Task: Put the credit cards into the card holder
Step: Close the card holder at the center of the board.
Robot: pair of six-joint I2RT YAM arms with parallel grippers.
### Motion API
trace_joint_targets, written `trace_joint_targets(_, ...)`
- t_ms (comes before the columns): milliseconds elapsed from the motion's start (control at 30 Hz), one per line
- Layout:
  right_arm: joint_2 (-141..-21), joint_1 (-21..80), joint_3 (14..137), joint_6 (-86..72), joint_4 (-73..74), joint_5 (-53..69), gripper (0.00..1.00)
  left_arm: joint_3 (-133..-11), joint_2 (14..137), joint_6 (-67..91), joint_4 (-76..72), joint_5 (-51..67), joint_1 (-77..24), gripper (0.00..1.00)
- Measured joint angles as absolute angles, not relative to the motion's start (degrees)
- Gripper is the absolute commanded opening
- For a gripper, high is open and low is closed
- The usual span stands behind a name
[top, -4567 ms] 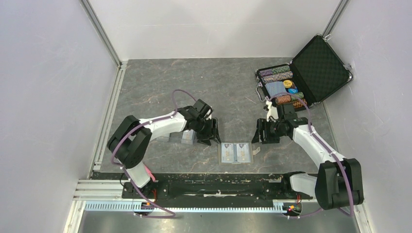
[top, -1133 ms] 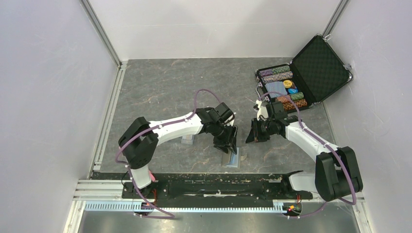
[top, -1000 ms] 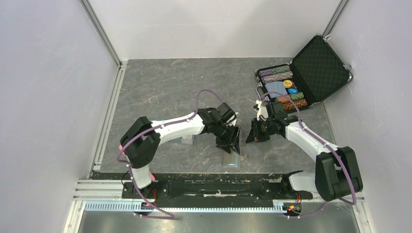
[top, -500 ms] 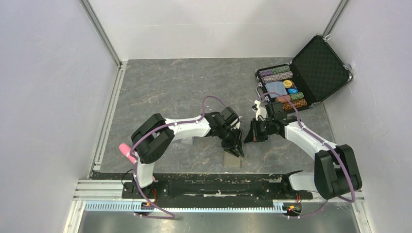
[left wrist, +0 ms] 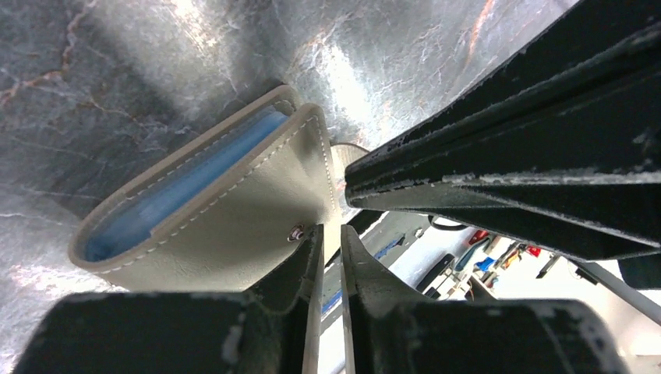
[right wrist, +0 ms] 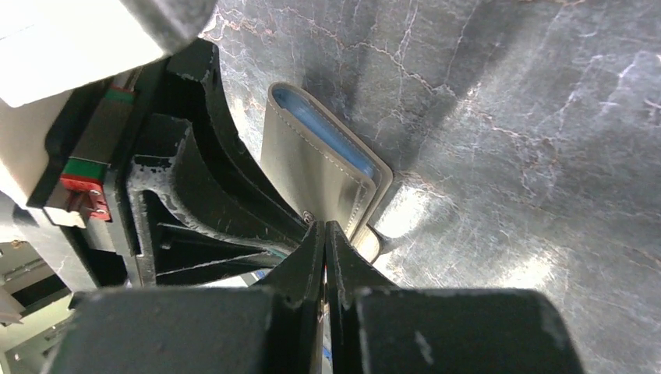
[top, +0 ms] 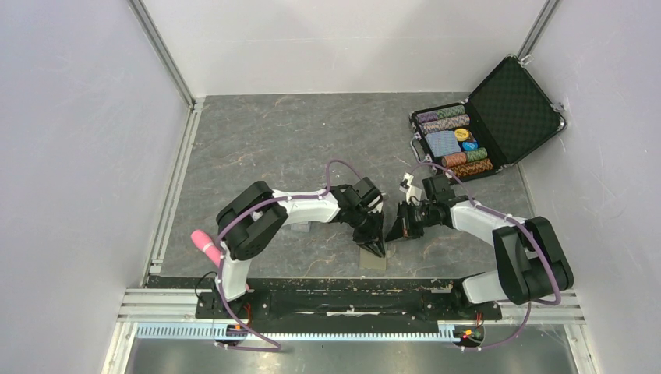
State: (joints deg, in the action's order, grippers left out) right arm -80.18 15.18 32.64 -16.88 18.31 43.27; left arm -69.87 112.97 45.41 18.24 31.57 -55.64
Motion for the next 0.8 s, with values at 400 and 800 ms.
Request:
trace_joint_targets(400, -84.07, 16.27, 30.72, -17.43, 14.52, 42.19, 0.00, -69.87, 112.29, 45.58, 17.32, 31.53, -55.64, 0.41)
trace_joint_targets(800, -84.09, 16.27, 30.72, -17.50, 14.31, 39.13, 0.00, -74.76, 111.92, 45.74, 18.59, 30.50, -57.39, 0.44)
